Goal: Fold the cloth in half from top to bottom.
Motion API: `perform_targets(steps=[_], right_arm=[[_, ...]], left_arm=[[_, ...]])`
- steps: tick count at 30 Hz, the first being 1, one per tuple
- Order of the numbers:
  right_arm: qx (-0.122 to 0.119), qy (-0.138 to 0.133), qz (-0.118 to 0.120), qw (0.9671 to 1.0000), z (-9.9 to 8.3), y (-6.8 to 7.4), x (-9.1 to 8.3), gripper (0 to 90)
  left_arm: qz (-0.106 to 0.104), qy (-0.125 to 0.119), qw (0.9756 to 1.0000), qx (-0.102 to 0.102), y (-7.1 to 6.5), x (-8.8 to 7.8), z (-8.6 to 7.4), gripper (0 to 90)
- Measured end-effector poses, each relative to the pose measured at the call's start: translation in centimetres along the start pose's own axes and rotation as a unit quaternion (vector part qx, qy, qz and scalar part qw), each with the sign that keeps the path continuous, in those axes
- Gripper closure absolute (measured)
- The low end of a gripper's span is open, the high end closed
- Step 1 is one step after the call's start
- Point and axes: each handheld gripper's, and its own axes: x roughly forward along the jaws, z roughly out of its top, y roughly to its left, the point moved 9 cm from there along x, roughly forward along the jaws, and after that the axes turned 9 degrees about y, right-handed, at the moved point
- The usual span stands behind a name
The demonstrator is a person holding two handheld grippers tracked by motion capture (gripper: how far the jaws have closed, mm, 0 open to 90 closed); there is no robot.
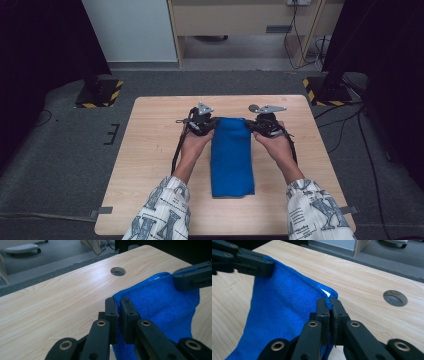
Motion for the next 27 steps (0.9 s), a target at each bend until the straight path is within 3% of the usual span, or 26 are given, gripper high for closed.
perform_targets(steps=[9, 16, 23, 27], right_arm=[[-0.018, -0.009, 0.006, 0.9998, -0.8, 1.5, -1.7, 86.8], [-0.021, -0.008, 0.012, 0.9997, -2.5, 2.5, -2.2, 86.8], [-0.024, -0.010, 0.023, 0.9994, -4.1, 3.0, -2.6, 86.7], [-0.028, -0.011, 0.025, 0.9992, -4.6, 3.2, -2.7, 86.7]], left_arm=[[0.007, -0.004, 0.9996, 0.026, -1.5, -2.4, -0.3, 84.7], [0.006, 0.000, 0.9991, 0.042, -2.6, -2.9, -1.9, 84.5], [-0.006, -0.004, 0.9989, 0.045, -3.6, -3.2, -3.6, 84.0], [-0.014, -0.006, 0.9994, 0.031, -3.9, -3.2, -4.7, 83.6]])
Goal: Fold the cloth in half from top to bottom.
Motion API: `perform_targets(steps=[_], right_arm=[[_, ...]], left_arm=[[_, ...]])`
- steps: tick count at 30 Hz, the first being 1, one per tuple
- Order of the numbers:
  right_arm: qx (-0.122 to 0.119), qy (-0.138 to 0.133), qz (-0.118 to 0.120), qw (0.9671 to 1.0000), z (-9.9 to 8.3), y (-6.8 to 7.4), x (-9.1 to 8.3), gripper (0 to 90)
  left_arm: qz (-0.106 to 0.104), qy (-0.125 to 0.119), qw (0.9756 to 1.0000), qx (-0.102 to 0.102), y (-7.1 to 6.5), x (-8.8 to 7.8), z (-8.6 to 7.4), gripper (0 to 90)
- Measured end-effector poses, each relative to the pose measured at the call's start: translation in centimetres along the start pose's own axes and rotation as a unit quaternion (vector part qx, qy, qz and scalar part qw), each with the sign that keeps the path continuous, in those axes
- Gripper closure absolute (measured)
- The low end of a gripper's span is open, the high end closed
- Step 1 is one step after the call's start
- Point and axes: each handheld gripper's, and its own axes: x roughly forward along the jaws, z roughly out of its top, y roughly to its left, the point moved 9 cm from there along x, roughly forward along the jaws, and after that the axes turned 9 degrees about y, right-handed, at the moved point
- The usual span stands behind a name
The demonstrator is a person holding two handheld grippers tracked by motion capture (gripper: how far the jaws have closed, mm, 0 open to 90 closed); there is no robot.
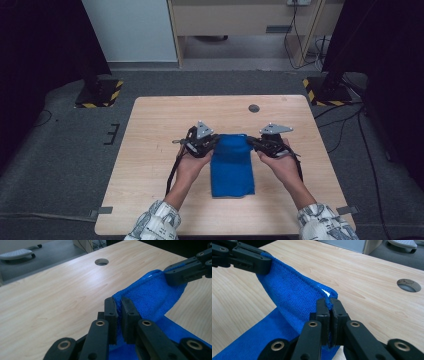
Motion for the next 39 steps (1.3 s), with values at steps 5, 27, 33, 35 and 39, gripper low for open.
perform_targets(steps=[5, 27, 33, 35, 39], right_arm=[[-0.011, 0.004, 0.007, 0.9999, -0.7, 0.8, -0.2, 86.7], [-0.014, 0.002, 0.031, 0.9994, -3.6, 2.4, -1.6, 86.7], [-0.015, 0.011, 0.036, 0.9992, -4.8, 2.9, -1.2, 86.7], [-0.013, 0.010, 0.038, 0.9991, -5.1, 3.0, -1.2, 86.7], [-0.012, 0.009, 0.042, 0.9990, -5.6, 3.2, -1.3, 86.7]], left_arm=[[-0.004, -0.001, 1.0000, -0.005, -0.3, -0.4, -0.9, 83.7], [-0.031, -0.006, 0.9995, -0.008, -2.9, -1.6, -3.2, 83.1], [-0.038, -0.001, 0.9992, -0.009, -3.4, -1.5, -4.3, 83.1], [-0.041, 0.000, 0.9991, -0.010, -3.6, -1.5, -4.6, 83.1], [-0.045, 0.003, 0.9989, -0.011, -3.9, -1.5, -5.1, 83.1]])
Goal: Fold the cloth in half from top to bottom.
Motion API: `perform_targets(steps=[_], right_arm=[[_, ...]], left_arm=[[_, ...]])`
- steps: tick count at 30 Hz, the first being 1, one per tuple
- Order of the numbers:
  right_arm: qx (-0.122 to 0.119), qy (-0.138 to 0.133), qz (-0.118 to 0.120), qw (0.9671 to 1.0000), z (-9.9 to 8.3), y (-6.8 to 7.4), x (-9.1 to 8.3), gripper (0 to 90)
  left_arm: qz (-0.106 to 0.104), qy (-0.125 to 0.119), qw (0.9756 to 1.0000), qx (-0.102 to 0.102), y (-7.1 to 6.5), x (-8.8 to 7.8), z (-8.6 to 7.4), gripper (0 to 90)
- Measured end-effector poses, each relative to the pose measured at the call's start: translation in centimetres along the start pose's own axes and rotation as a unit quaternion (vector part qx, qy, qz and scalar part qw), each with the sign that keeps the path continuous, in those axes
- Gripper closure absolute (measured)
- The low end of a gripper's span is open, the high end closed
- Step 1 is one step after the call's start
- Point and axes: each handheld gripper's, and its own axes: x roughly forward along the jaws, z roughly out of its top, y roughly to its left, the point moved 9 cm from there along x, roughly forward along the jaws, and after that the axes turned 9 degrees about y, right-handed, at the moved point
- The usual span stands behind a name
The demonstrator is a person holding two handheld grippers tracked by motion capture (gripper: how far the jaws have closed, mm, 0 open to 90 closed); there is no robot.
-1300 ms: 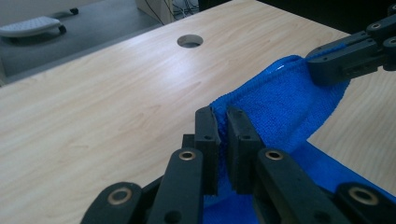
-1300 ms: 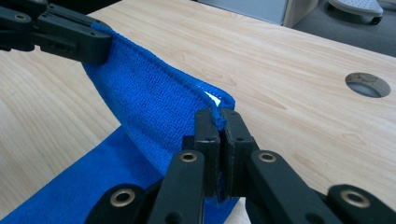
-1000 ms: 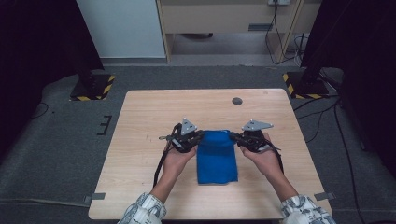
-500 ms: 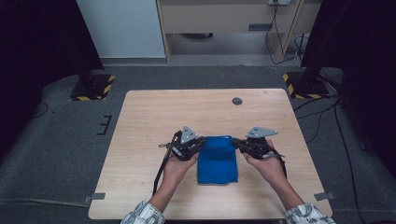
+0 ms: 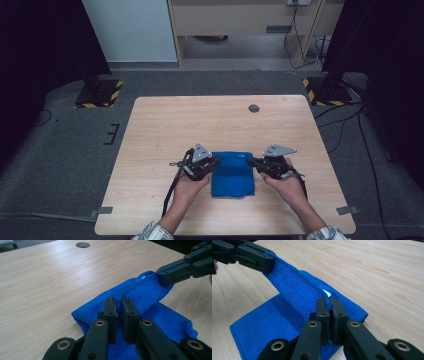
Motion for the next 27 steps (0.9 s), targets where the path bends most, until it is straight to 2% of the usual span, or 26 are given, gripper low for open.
perform_targets(steps=[7, 11, 15, 19, 21, 24, 27], right_arm=[[-0.001, -0.006, 0.003, 1.0000, -0.2, 0.2, -0.6, 86.6], [-0.005, -0.006, 0.006, 0.9999, -0.5, 0.6, -0.9, 86.5], [-0.007, -0.002, 0.007, 0.9999, -1.1, 0.8, -0.5, 86.5], [-0.011, 0.007, 0.009, 0.9999, -1.7, 1.0, 0.0, 86.5], [-0.016, 0.010, 0.008, 0.9998, -1.9, 1.0, 0.2, 86.5], [-0.015, 0.016, 0.006, 0.9997, -2.2, 0.7, 0.4, 86.4], [-0.017, 0.018, 0.005, 0.9997, -2.3, 0.6, 0.4, 86.4]], left_arm=[[-0.006, -0.006, 1.0000, 0.002, -0.6, -0.5, 0.1, 83.1], [-0.008, 0.000, 1.0000, 0.004, -0.9, -0.6, -0.5, 82.7], [-0.007, 0.013, 0.9999, 0.005, -0.9, -0.2, -1.4, 81.9], [-0.014, 0.020, 0.9997, -0.004, -0.6, 0.2, -2.1, 78.5], [-0.022, 0.029, 0.9993, -0.012, -0.6, 0.5, -2.5, 73.8], [-0.022, 0.030, 0.9991, -0.021, -0.6, 0.8, -2.7, 62.0], [-0.028, 0.013, 0.9990, -0.033, -0.7, 0.4, -2.2, 48.2]])
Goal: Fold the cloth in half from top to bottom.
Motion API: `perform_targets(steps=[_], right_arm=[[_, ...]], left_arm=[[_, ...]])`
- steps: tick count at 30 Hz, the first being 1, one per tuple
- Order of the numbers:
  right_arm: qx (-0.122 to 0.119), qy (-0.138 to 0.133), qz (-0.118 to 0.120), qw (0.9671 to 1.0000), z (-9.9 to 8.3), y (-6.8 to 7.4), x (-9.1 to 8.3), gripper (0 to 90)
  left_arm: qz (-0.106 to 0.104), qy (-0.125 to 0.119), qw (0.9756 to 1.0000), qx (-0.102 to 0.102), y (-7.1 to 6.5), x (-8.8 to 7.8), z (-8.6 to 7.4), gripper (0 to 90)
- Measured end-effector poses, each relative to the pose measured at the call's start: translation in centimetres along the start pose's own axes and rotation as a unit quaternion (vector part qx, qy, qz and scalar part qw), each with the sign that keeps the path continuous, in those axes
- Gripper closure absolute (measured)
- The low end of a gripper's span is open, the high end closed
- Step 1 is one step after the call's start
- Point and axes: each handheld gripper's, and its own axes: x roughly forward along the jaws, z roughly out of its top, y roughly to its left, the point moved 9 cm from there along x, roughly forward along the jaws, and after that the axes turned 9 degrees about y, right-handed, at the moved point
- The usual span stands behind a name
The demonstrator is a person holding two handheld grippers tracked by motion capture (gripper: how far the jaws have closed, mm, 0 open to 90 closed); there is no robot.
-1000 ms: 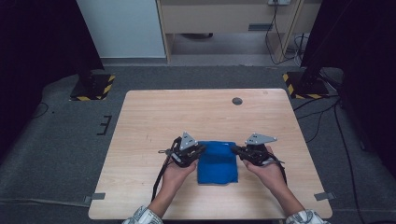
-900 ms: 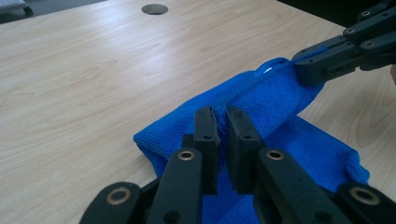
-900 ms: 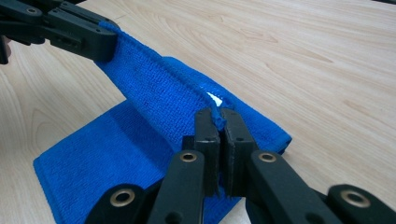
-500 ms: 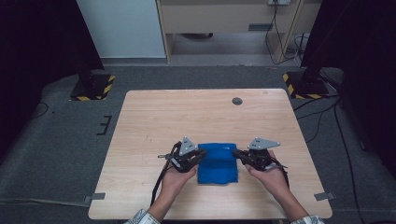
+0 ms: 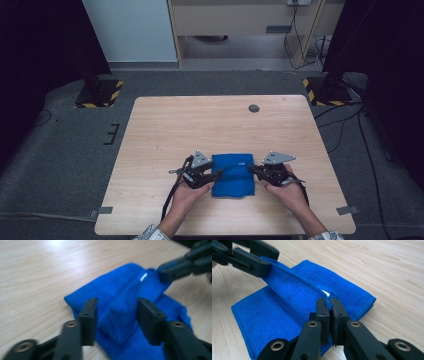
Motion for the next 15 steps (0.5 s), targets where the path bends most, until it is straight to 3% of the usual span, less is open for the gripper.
perform_targets(steps=[3, 6, 10, 15], right_arm=[[-0.005, 0.002, 0.003, 1.0000, -0.1, 0.1, -0.1, 86.0], [-0.010, 0.005, 0.003, 0.9999, -0.3, 0.3, 0.0, 85.2], [-0.016, 0.004, 0.010, 0.9998, -0.5, 1.0, -0.3, 84.9], [-0.021, 0.005, 0.015, 0.9997, -0.5, 1.6, -0.3, 84.0]], left_arm=[[0.000, -0.019, 0.9998, -0.004, 0.0, -0.6, 0.6, 41.0], [0.014, -0.035, 0.9992, -0.012, 0.7, -1.1, 1.0, 39.7], [0.034, -0.033, 0.9985, -0.028, 2.0, -0.8, 0.5, 39.0], [0.046, -0.021, 0.9983, -0.030, 2.8, -0.2, -0.1, 39.2]])
